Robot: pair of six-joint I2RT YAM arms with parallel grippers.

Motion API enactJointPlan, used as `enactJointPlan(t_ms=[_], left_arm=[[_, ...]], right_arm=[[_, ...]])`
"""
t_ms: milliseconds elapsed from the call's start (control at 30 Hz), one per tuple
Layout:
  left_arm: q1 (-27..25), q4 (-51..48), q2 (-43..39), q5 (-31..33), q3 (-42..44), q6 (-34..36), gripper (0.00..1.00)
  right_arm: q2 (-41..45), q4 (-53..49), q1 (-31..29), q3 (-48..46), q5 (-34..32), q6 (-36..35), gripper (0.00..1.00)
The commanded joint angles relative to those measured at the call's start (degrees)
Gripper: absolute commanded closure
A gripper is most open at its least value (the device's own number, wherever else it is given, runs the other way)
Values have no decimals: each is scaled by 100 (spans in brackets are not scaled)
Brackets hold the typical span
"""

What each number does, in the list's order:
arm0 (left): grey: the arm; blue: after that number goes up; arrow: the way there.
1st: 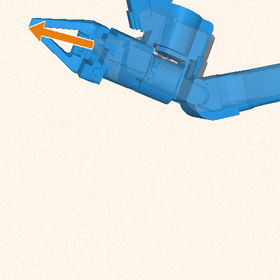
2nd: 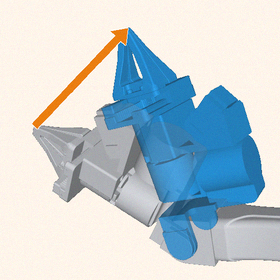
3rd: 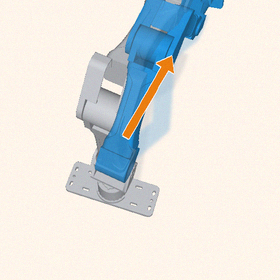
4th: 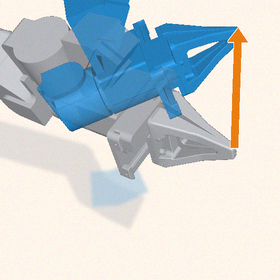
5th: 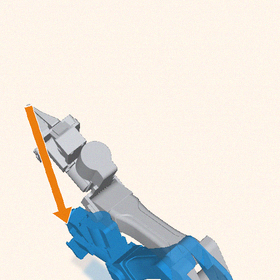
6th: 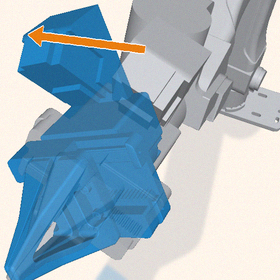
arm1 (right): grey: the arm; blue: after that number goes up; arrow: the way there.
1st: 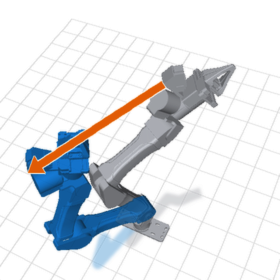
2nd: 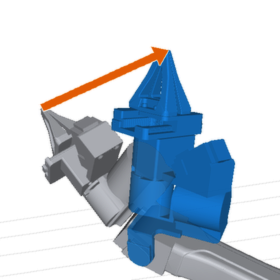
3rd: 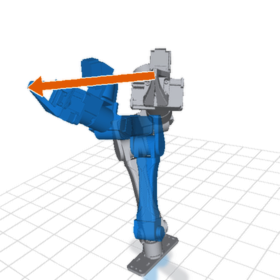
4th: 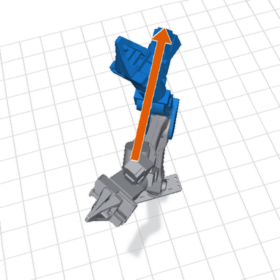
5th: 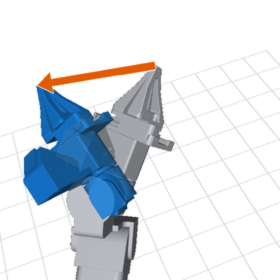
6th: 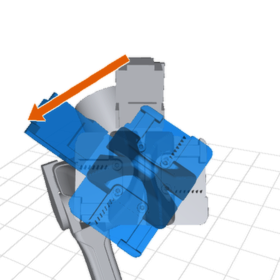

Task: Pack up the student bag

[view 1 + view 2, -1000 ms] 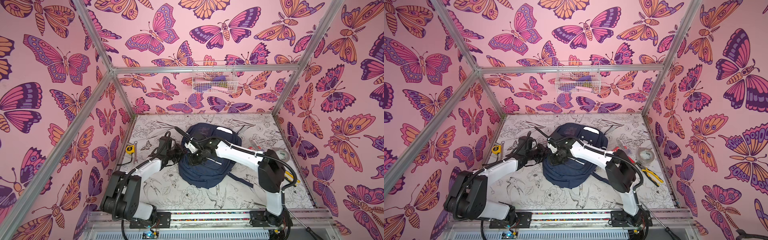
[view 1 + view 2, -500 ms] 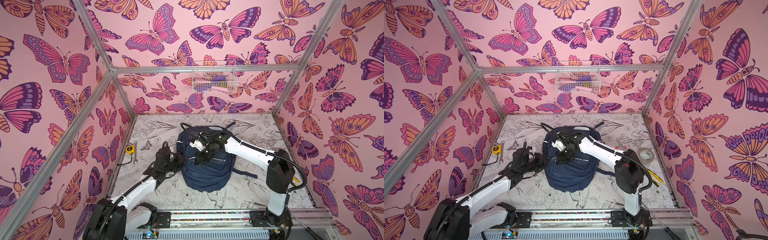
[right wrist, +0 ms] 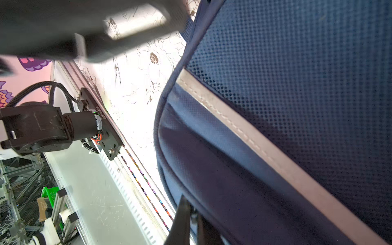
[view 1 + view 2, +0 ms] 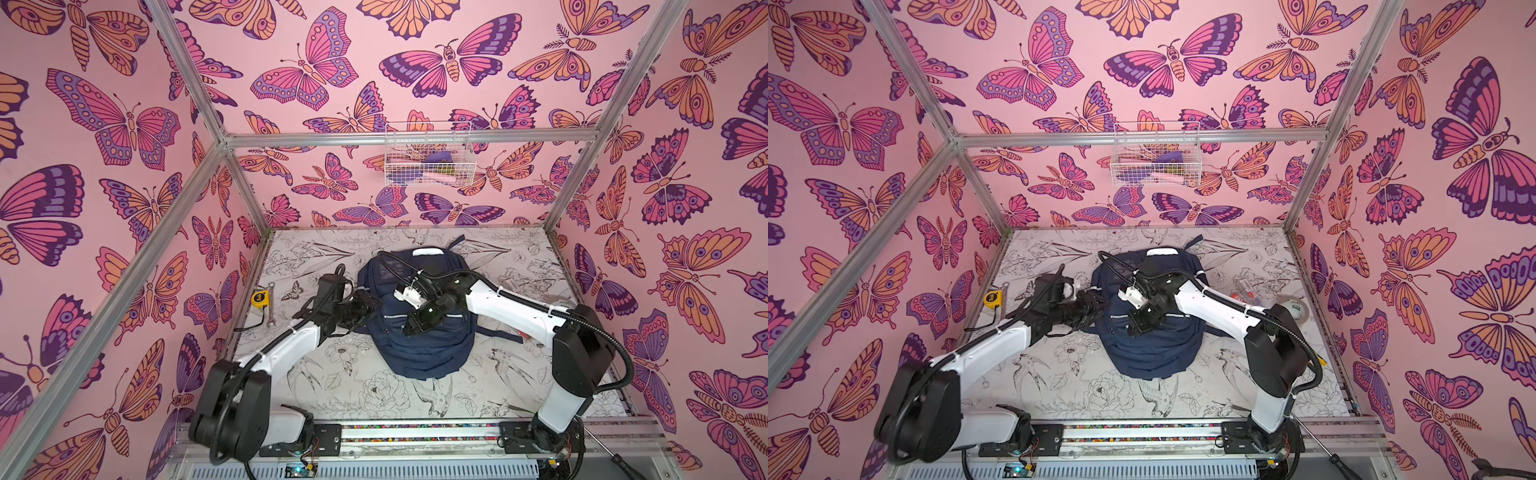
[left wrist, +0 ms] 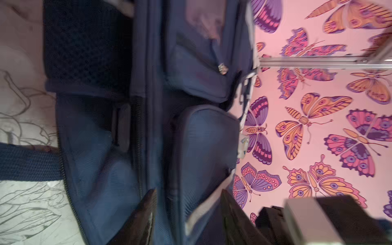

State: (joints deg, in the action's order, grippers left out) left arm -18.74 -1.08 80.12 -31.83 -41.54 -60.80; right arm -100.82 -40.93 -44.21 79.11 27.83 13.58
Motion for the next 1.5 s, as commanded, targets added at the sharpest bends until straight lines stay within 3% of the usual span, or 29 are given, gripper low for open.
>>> enactJointPlan(t_ms=[0,100,267,367,400,700,1033,1233,1333,1467], left_arm=[[-137,170,204,-398,-185,-31,50],[-182,301,332,-424,-222,-141,52],[-265,689,486,-568,-331,-373,76],[-304,935,527,-628,-319,-521,98],[-305,1045,514,-638,-271,-592,100],[-425,1663,-23,-323,178,-1327,100],[-804,1829,-474,181,608,-1663,100],[-651,1778,-657,332,900,-1681,100],[-605,1697,-615,386,911,-1677,100],[-595,1695,-564,452,967,-1724,100]], right_arm=[[185,115,-9,-62,-14,-5,100],[181,125,-24,-63,-41,21,100],[176,154,-53,-105,-93,64,100],[188,182,-57,-132,-126,122,100],[194,190,-58,-124,-144,150,100],[-406,163,-804,771,-689,584,100],[-1364,811,-831,2086,-946,1780,100],[-901,993,-827,1516,-1245,1843,97],[-652,1168,-831,1095,-1237,1934,88],[-397,1220,-827,689,-1409,2107,54]])
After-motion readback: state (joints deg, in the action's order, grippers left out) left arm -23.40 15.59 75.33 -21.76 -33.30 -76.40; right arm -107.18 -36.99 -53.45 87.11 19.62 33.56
